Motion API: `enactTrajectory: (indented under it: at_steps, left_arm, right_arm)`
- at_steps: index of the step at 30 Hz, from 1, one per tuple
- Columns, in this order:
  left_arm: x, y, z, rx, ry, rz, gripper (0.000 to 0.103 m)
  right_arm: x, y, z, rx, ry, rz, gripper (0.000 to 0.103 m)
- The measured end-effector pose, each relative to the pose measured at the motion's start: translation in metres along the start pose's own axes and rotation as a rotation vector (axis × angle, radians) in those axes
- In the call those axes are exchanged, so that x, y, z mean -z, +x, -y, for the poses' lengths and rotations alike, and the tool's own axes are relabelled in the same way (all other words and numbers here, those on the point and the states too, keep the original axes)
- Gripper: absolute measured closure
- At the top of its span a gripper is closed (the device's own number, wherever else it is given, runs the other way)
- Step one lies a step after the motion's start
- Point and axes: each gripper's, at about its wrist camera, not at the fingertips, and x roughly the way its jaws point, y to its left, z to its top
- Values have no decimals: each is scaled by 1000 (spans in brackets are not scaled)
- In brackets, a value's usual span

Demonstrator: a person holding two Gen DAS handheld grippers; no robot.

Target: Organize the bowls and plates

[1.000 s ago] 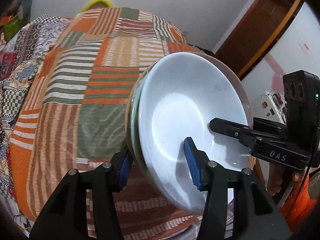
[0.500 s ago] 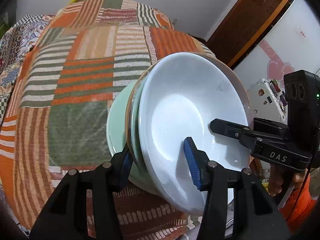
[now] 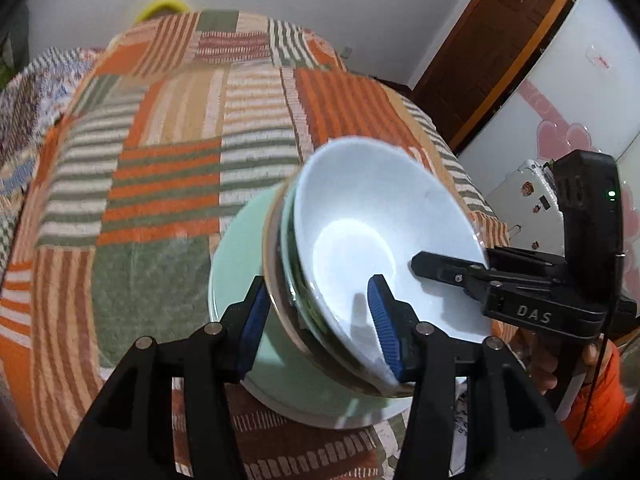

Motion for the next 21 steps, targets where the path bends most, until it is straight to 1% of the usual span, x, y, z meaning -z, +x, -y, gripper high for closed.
enactTrajectory:
  at_steps: [2, 3, 5, 7, 9, 12, 15, 19, 21]
  left_arm:
    - [0, -1, 3, -23, 18, 4, 53]
    - [0, 0, 2, -24, 13, 1, 53]
    - [0, -2, 1, -18, -2, 1, 53]
    - [-1, -10, 2, -31, 0, 17, 53]
    - [1, -22, 5, -53, 17, 47, 53]
    - [1, -48, 10, -88, 41, 112, 53]
    - [0, -74, 17, -100, 54, 178, 53]
    - [3, -116, 39, -139, 126, 321, 51]
    - [5, -135, 50, -159, 153, 384, 47]
  right_arm:
    - [0, -4, 4, -10, 5, 7, 73]
    - [0, -6, 5, -10, 3, 12, 73]
    - [0, -13, 4, -1, -8, 34, 70]
    - [0, -22, 2, 14, -22, 61, 69]
    - [0, -33, 0, 32, -36, 88, 65]
    - [2, -56, -3, 31, -52, 148, 63]
    - [4, -80, -11, 34, -78, 218, 61]
    - [9, -115, -27, 38, -122, 320, 60]
    - [12, -131, -37, 33, -140, 370, 59]
